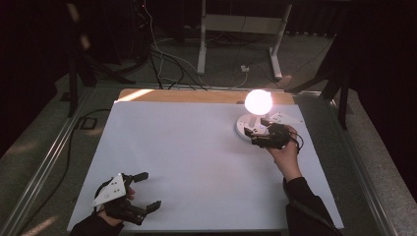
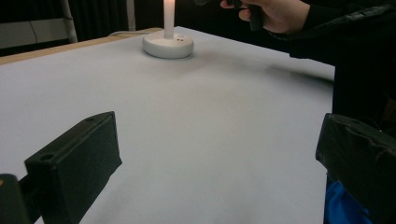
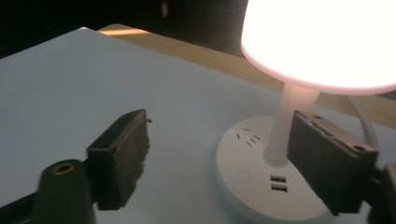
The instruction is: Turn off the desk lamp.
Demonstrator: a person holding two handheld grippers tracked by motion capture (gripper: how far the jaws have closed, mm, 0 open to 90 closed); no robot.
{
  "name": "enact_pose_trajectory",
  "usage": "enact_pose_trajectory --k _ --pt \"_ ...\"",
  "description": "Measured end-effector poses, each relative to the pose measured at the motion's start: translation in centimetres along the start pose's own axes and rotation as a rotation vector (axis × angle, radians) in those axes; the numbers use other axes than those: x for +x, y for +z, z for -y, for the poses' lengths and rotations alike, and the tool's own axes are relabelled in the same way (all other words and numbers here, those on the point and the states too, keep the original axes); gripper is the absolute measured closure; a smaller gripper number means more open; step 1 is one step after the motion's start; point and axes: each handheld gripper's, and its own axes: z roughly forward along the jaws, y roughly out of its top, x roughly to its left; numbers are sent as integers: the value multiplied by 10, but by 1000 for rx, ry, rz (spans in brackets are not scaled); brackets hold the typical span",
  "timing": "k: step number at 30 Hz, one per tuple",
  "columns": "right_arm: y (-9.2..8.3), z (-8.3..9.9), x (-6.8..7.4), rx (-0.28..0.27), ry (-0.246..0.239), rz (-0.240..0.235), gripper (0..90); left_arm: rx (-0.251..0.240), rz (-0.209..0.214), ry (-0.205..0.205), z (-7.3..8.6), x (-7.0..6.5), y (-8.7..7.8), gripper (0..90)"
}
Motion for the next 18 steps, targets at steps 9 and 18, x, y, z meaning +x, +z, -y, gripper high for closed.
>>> enact_pose_trajectory --k 9,18 --pt "15 11 -9 62 22 40 450 -3 1 -4 0 0 0 5" --pt "28 18 -12 97 12 95 688 -5 3 -8 0 0 0 5"
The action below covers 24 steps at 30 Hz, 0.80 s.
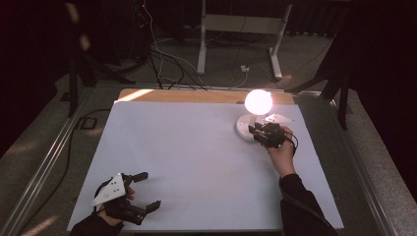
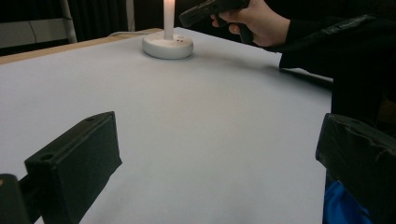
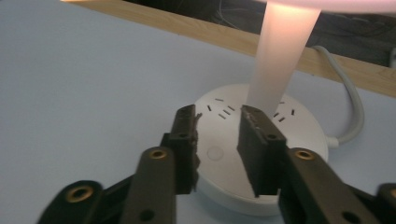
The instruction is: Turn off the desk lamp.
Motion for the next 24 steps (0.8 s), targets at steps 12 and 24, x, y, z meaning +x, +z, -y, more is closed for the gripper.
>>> enact_pose_trajectory --k 12,24 --pt "16 6 -2 64 -5 34 888 -1 2 -2 0 0 0 5" --pt "26 9 -1 79 8 42 897 -2 2 -7 0 1 0 5"
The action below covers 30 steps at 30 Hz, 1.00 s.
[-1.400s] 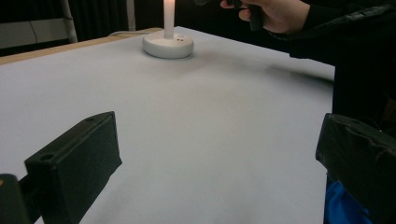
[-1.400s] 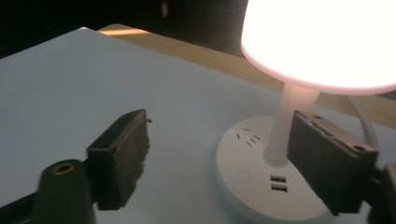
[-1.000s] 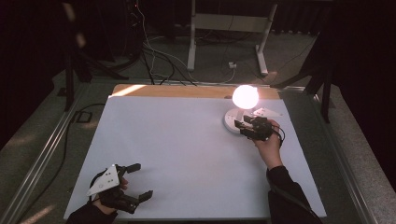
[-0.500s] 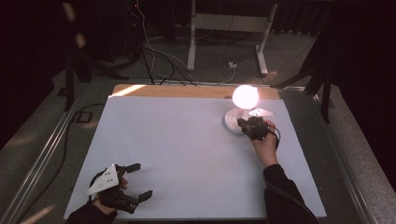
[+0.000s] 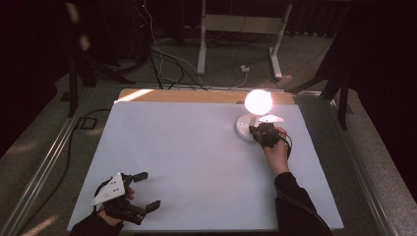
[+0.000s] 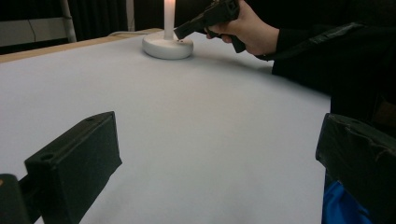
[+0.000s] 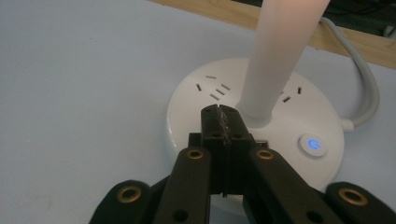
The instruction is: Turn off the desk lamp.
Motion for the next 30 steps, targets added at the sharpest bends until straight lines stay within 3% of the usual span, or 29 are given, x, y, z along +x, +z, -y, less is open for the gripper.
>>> enact_pose_trajectory --k 30 --pt "9 2 2 7 16 -23 898 0 2 0 0 0 0 5"
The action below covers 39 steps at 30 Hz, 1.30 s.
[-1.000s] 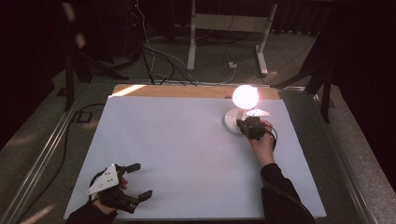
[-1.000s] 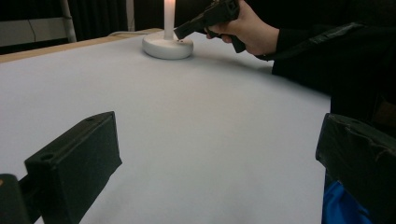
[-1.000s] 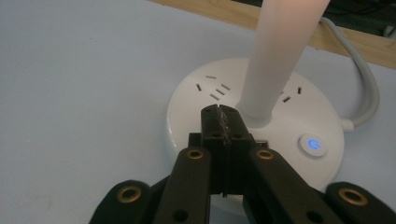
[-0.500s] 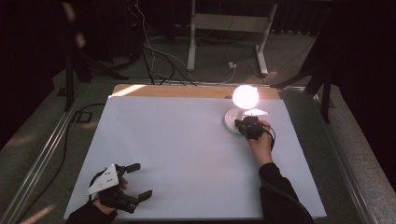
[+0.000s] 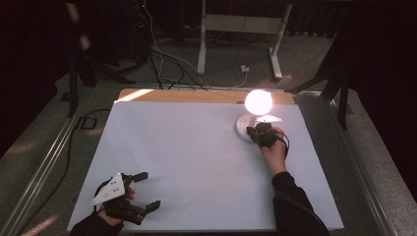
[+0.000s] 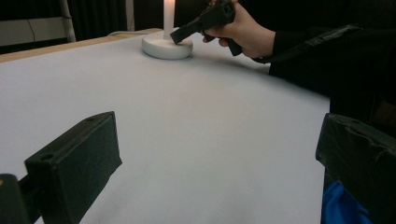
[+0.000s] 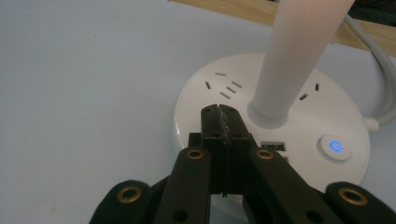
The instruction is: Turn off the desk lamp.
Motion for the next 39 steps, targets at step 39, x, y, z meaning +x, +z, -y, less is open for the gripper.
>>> enact_pose_trajectory --k 39 --pt "-4 -7 2 -1 7 10 898 2 -4 -3 0 1 0 5"
